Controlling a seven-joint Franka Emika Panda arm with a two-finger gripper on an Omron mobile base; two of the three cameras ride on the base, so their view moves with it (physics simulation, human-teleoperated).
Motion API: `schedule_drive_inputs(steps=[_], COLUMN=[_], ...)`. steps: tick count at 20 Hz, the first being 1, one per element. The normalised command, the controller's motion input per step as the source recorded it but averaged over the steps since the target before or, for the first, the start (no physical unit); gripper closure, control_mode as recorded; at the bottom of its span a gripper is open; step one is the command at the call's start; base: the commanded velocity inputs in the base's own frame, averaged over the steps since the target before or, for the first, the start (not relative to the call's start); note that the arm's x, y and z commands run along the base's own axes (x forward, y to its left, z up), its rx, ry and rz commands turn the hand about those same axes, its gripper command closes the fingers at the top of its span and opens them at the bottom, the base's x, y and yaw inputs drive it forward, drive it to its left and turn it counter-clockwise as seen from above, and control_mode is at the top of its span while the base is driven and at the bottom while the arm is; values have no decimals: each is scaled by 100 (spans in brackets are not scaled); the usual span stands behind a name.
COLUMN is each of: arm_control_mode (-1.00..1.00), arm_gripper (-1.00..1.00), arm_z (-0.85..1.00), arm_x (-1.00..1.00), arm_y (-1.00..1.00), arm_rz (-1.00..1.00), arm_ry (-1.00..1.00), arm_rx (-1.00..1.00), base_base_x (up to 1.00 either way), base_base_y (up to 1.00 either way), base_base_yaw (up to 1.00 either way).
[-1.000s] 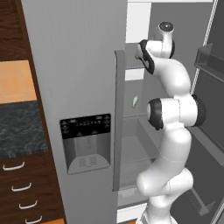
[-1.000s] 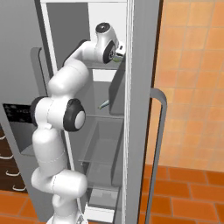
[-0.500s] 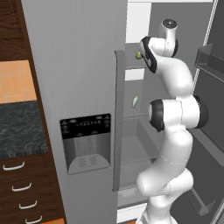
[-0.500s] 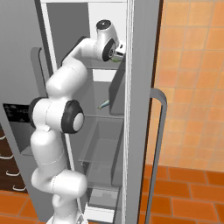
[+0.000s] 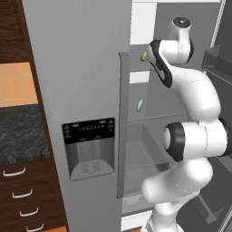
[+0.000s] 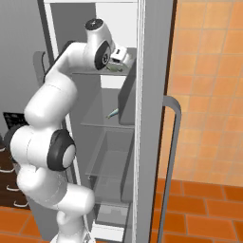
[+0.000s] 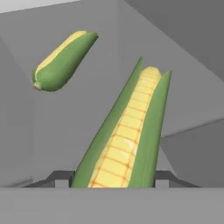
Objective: Place one corn and one fish in each tupperware on the nearby counter, to pack two identical lunches.
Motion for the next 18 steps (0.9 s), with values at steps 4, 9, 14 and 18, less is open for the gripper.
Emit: schedule_drive_inputs(steps=[4, 9, 14, 18], arm_control_mode=[-100, -100, -100, -100], arm_gripper=[100, 100, 100, 100], arm_z=[0, 1, -25, -65], arm_x=[-100, -100, -100, -100], arm_y=[18, 0, 6, 28], arm_rz=[0, 0, 7, 13], arm_ry=[-4, -2, -1, 0], arm_rx=[-1, 0, -4, -11], base_base_x=[0, 0, 0, 0], base_base_y=[0, 0, 0, 0], base_base_yaw=[0, 0, 0, 0])
